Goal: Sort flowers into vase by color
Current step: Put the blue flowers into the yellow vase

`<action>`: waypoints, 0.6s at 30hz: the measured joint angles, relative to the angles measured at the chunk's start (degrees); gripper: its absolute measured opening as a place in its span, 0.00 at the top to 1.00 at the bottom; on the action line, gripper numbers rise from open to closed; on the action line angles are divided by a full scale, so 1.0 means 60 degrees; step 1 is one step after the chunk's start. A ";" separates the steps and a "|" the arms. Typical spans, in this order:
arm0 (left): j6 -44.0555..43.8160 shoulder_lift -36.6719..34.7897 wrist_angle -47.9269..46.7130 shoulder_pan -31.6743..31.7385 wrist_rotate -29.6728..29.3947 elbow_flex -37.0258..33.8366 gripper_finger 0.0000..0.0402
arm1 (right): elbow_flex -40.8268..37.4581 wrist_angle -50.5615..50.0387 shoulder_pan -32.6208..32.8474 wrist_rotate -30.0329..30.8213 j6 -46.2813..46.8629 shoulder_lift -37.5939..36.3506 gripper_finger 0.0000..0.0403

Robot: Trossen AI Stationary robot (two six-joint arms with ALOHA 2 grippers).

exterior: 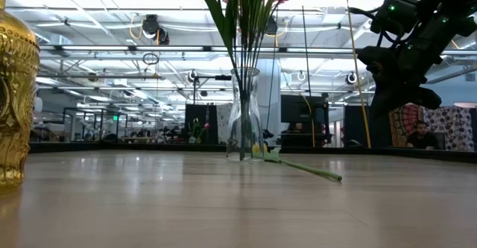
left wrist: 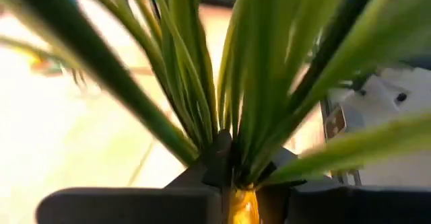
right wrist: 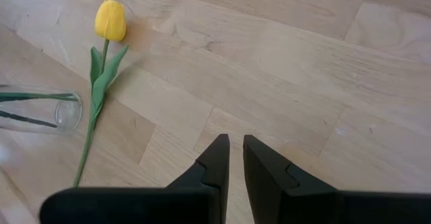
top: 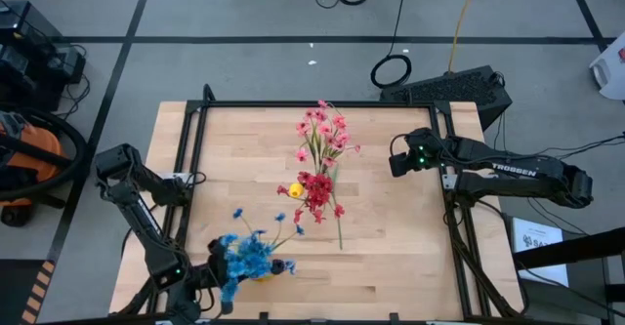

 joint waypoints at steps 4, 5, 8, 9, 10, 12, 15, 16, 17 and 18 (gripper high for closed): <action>-0.0902 0.0000 -0.0435 0.0004 0.0578 0.0000 0.81 | 0.0000 0.0002 -0.0003 0.0000 0.0004 0.0000 0.91; -0.0904 0.0000 -0.0436 0.0004 0.0637 0.0000 0.80 | 0.0000 0.0004 -0.0003 0.0000 0.0004 0.0000 0.91; -0.0929 -0.0061 -0.0428 0.0007 0.0922 0.0000 0.77 | 0.0000 0.0004 -0.0003 0.0000 0.0004 0.0000 0.91; -0.0932 -0.0092 -0.0413 0.0007 0.1044 0.0003 0.76 | 0.0000 0.0004 -0.0003 0.0000 0.0004 0.0000 0.91; -0.0933 -0.0134 -0.0401 0.0007 0.1176 0.0004 0.76 | 0.0000 0.0004 -0.0003 0.0000 0.0004 0.0000 0.91; -0.0929 -0.0246 -0.0406 0.0004 0.1402 0.0004 0.74 | 0.0000 0.0004 -0.0003 0.0000 0.0004 0.0000 0.91; -0.0929 -0.0498 -0.0485 0.0004 0.1688 0.0004 0.71 | 0.0000 0.0004 -0.0003 0.0000 0.0007 0.0000 0.91; -0.0929 -0.0609 -0.0543 0.0004 0.1818 0.0004 0.70 | 0.0000 0.0004 -0.0003 0.0000 0.0007 0.0000 0.91; -0.0931 -0.0717 -0.0615 0.0004 0.1970 0.0004 0.70 | 0.0000 0.0004 -0.0003 -0.0004 0.0004 0.0000 0.91; -0.0930 -0.0808 -0.0679 0.0004 0.2117 0.0004 0.69 | 0.0000 0.0004 -0.0003 -0.0003 0.0004 0.0000 0.91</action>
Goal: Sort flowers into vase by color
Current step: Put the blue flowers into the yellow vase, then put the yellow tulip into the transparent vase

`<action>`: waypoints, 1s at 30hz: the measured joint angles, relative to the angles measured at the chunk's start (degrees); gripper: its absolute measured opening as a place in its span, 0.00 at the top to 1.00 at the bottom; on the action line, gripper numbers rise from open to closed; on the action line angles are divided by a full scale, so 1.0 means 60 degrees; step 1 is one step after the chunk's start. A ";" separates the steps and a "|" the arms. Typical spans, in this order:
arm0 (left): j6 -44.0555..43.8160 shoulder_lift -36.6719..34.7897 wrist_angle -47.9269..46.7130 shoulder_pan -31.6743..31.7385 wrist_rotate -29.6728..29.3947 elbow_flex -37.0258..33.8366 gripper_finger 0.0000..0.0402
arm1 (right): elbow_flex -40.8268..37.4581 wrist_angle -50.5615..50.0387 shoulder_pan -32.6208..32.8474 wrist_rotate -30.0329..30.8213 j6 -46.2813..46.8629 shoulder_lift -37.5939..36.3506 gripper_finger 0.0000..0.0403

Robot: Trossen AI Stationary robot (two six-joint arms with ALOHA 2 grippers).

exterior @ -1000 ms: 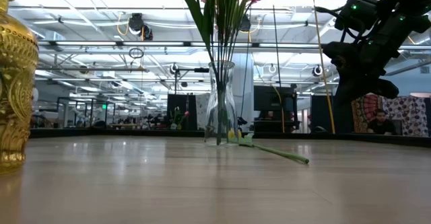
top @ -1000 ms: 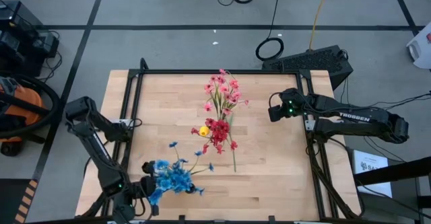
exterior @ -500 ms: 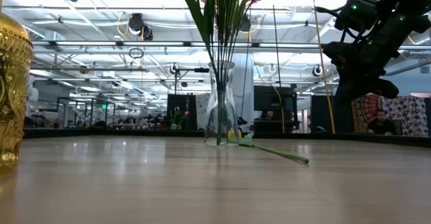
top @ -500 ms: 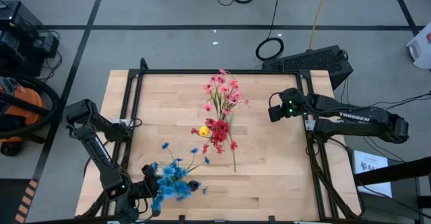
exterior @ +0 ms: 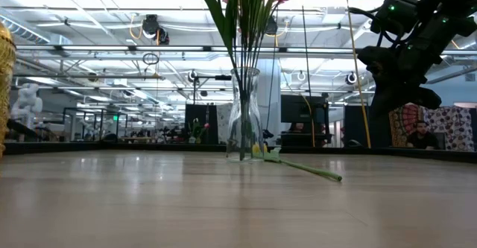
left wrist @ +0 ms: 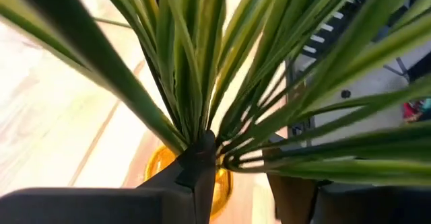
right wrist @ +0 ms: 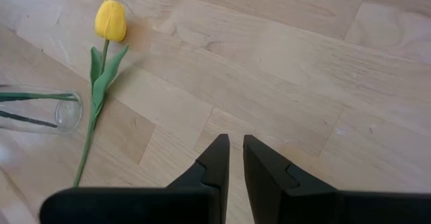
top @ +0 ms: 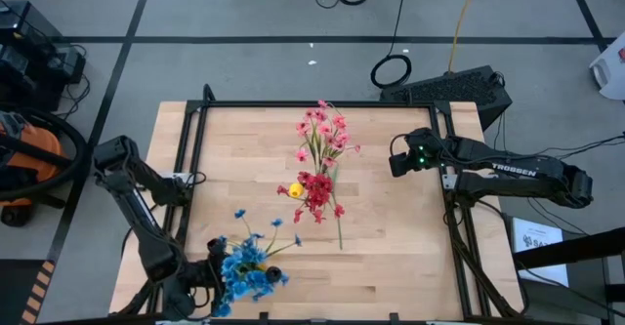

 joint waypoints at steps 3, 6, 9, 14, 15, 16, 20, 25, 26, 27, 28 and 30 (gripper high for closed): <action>-0.0002 -0.0198 -0.0180 -0.0004 0.0230 0.0000 0.67 | 0.0000 0.0003 0.0000 -0.0001 0.0000 0.0000 0.91; 0.0005 -0.0332 -0.0202 -0.0004 0.0440 0.0000 0.66 | 0.0000 0.0003 0.0000 0.0000 0.0000 0.0000 0.91; 0.0005 -0.0456 -0.0452 -0.0004 0.0920 0.0000 0.66 | 0.0000 0.0002 0.0000 0.0119 0.0002 0.0000 0.91; 0.0001 -0.0729 -0.0668 -0.0004 0.1565 0.0000 0.66 | 0.0000 0.0004 0.0000 0.0196 -0.0003 0.0000 0.91; 0.0000 -0.0776 -0.0750 -0.0004 0.1709 0.0000 0.66 | 0.0000 0.0004 0.0000 0.0196 0.0000 0.0000 0.91; -0.0006 -0.0829 -0.0842 -0.0004 0.1862 0.0000 0.66 | -0.0002 0.0004 0.0000 0.0196 0.0000 0.0000 0.91; -0.0085 -0.0965 -0.1226 -0.0004 0.2446 0.0004 0.66 | 0.0000 0.0004 0.0000 0.0196 0.0000 0.0000 0.91; -0.1063 -0.1057 -0.2285 -0.0004 0.3357 0.0007 0.66 | 0.0000 0.0004 0.0000 0.0199 0.0000 0.0000 0.91; -0.1392 -0.1064 -0.2570 -0.0004 0.3554 0.0007 0.67 | 0.0000 0.0004 0.0000 0.0199 -0.0002 0.0002 0.91; -0.1772 -0.1064 -0.2884 -0.0004 0.3734 0.0007 0.67 | 0.0000 0.0004 0.0000 0.0199 -0.0001 0.0004 0.91; -0.2183 -0.1067 -0.3225 -0.0004 0.3927 0.0007 0.67 | -0.0001 0.0004 0.0000 0.0199 -0.0001 0.0004 0.91; -0.3000 -0.1068 -0.3924 -0.0004 0.4216 0.0007 0.67 | 0.0000 0.0000 0.0000 0.0200 -0.0001 0.0004 0.91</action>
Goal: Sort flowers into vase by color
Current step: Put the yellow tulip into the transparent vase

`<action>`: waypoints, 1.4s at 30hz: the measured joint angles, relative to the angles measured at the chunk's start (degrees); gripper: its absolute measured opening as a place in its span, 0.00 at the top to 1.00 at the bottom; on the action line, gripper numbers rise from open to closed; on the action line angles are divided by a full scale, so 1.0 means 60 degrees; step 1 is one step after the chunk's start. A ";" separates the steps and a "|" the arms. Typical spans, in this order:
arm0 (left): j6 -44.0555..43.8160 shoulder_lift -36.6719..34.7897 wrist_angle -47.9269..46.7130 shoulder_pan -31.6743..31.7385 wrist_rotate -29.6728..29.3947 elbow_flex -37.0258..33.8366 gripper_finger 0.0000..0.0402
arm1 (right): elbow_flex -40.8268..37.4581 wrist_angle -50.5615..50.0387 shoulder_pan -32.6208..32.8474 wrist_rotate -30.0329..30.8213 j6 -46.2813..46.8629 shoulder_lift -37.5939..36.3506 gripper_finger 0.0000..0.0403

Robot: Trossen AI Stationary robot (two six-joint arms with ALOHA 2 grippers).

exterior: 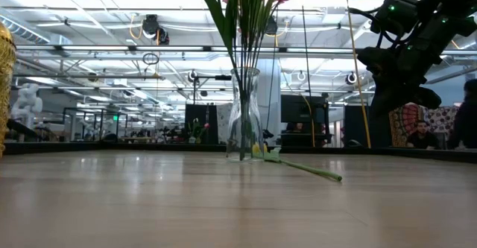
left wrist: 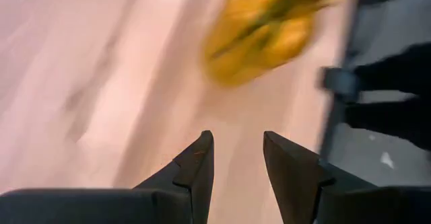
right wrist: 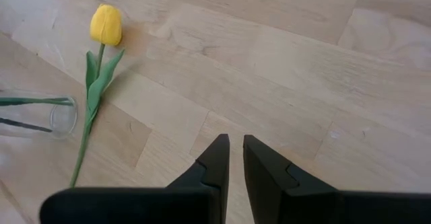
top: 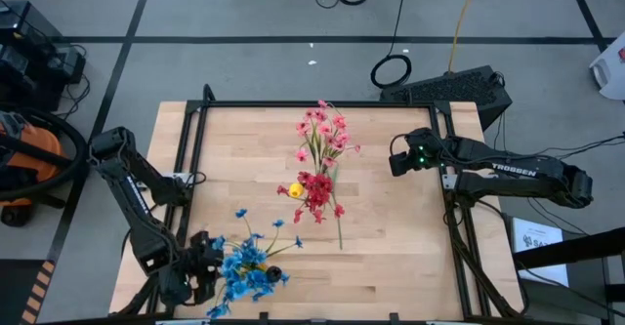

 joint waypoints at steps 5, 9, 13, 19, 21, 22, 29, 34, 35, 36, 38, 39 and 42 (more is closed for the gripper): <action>-0.2271 -0.0003 -0.2359 0.0222 0.0308 0.0000 0.67 | 0.0000 0.0003 0.0000 0.0000 -0.0002 -0.0001 0.91; -0.2773 -0.0004 -0.3631 0.0896 0.0623 0.0000 0.67 | 0.0000 0.0023 0.0000 0.0010 -0.0018 0.0000 0.91; -0.1986 -0.0095 -0.3764 0.1962 0.0756 -0.0314 0.67 | 0.0000 0.0306 0.0000 0.0025 -0.0312 -0.0001 0.91; -0.0838 -0.0613 -0.3813 0.3562 0.1334 -0.1482 0.67 | -0.0002 0.0870 0.0000 0.0025 -0.0356 -0.0002 0.91; -0.0469 -0.0863 -0.3805 0.4011 0.1340 -0.1849 0.67 | -0.0001 0.1021 0.0000 0.0025 -0.0356 -0.0002 0.91; -0.0316 -0.1016 -0.3769 0.4235 0.1343 -0.2023 0.67 | 0.0000 0.1063 0.0000 0.0025 -0.0356 -0.0004 0.91; 0.0310 -0.2196 -0.2867 0.6049 0.1283 -0.3147 0.67 | -0.0004 0.1403 0.0000 0.0022 -0.0276 0.0000 0.91; 0.1882 -0.2730 0.0223 0.7522 0.1118 -0.4033 0.67 | -0.0004 0.2196 0.0000 0.0014 -0.0256 0.0000 0.91; 0.2508 -0.2745 0.0997 0.7806 0.1127 -0.4152 0.67 | -0.0004 0.2457 0.0000 0.0018 -0.0248 0.0006 0.91; 0.3135 -0.2741 0.1737 0.8086 0.1153 -0.4246 0.67 | -0.0004 0.2744 0.0000 0.0025 -0.0251 0.0055 0.91; 0.4123 -0.2632 0.2715 0.8683 0.1212 -0.4304 0.67 | -0.0004 0.3361 0.0000 0.0006 -0.0358 0.0213 0.91; 0.4465 -0.2582 0.2959 0.8996 0.1213 -0.4313 0.67 | -0.0004 0.3692 0.0000 -0.0025 -0.0520 0.0295 0.91; 0.5004 -0.2488 0.3354 0.9947 0.1213 -0.4313 0.67 | -0.0004 0.4322 0.0000 -0.0044 -0.1133 0.0573 0.91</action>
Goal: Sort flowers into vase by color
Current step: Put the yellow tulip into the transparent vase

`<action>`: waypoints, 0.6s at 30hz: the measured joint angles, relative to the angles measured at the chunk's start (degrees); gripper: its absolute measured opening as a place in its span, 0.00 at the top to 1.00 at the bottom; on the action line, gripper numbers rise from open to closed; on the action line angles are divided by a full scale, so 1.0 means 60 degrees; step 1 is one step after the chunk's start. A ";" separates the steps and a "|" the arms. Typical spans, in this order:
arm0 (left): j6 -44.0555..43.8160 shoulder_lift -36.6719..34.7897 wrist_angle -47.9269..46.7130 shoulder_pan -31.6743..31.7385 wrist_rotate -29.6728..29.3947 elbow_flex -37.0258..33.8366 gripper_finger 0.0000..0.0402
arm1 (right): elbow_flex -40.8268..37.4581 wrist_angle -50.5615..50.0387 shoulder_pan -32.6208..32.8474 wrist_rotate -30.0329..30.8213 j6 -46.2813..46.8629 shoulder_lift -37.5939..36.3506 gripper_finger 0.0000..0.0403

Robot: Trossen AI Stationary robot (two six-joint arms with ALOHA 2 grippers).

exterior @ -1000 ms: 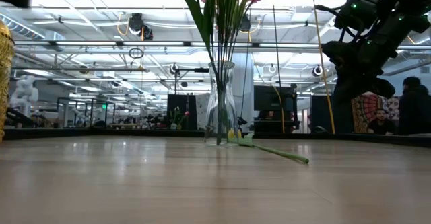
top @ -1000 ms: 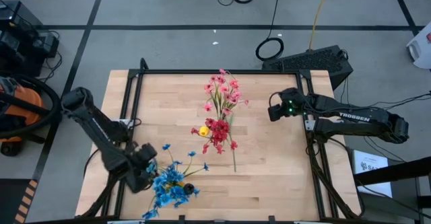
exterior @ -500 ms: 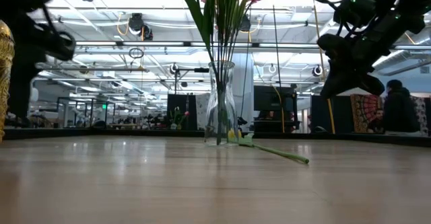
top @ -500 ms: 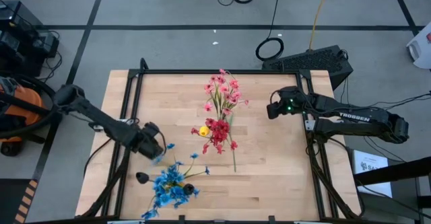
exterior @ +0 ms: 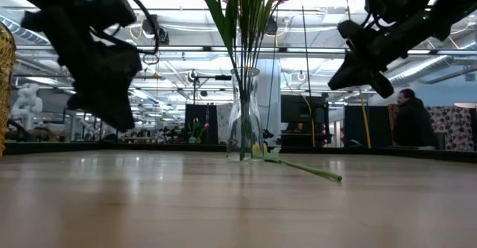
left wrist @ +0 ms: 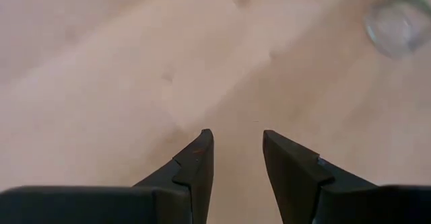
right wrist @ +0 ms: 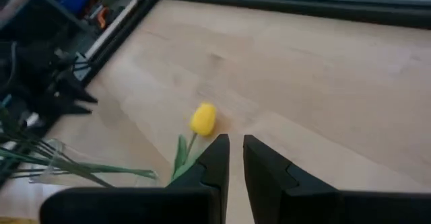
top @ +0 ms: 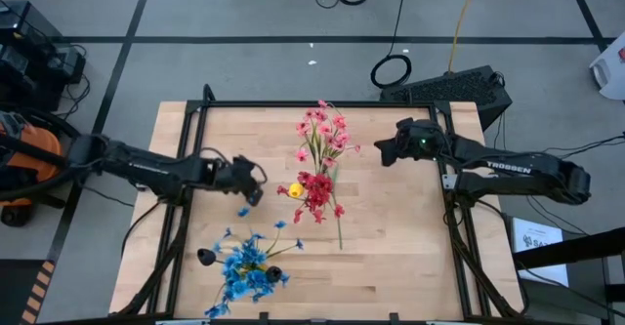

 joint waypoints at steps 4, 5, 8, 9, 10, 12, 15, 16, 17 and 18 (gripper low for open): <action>0.1292 0.0047 0.0431 0.0970 0.0011 -0.0004 0.67 | 0.0000 0.0477 0.0000 0.0227 0.0221 0.0518 0.91; 0.1765 0.0047 0.0614 0.1157 0.0076 -0.0004 0.67 | 0.0000 0.0506 0.0000 0.0225 0.0331 0.0647 0.91; 0.3176 0.0047 0.1070 0.1723 0.0591 -0.0004 0.67 | 0.0000 0.0383 0.0105 -0.0071 0.0675 0.1021 0.93; 0.3608 0.0047 0.1171 0.1902 0.0862 -0.0004 0.67 | 0.0000 0.0217 0.0233 -0.0196 0.0939 0.1157 0.94; 0.4029 0.0047 0.1207 0.2083 0.1117 -0.0004 0.67 | 0.0000 0.0003 0.0415 -0.0231 0.1221 0.1286 0.96; 0.4812 0.0047 0.1189 0.2412 0.1446 -0.0004 0.67 | 0.0000 -0.0235 0.0944 -0.0144 0.1628 0.1575 0.99; 0.5771 0.0047 0.1192 0.2911 0.1927 -0.0004 0.67 | 0.0001 -0.0686 0.2010 0.0386 0.2562 0.2036 1.00; 0.6052 0.0047 0.1185 0.3075 0.2132 -0.0004 0.67 | 0.0043 -0.0864 0.2402 0.0647 0.2985 0.2209 1.00; 0.6301 0.0047 0.1177 0.3222 0.2330 -0.0004 0.67 | 0.0168 -0.1176 0.2829 0.0960 0.3420 0.2410 1.00; 0.6524 0.0047 0.1173 0.3363 0.2515 -0.0004 0.67 | 0.0324 -0.1550 0.3238 0.1254 0.3905 0.2600 1.00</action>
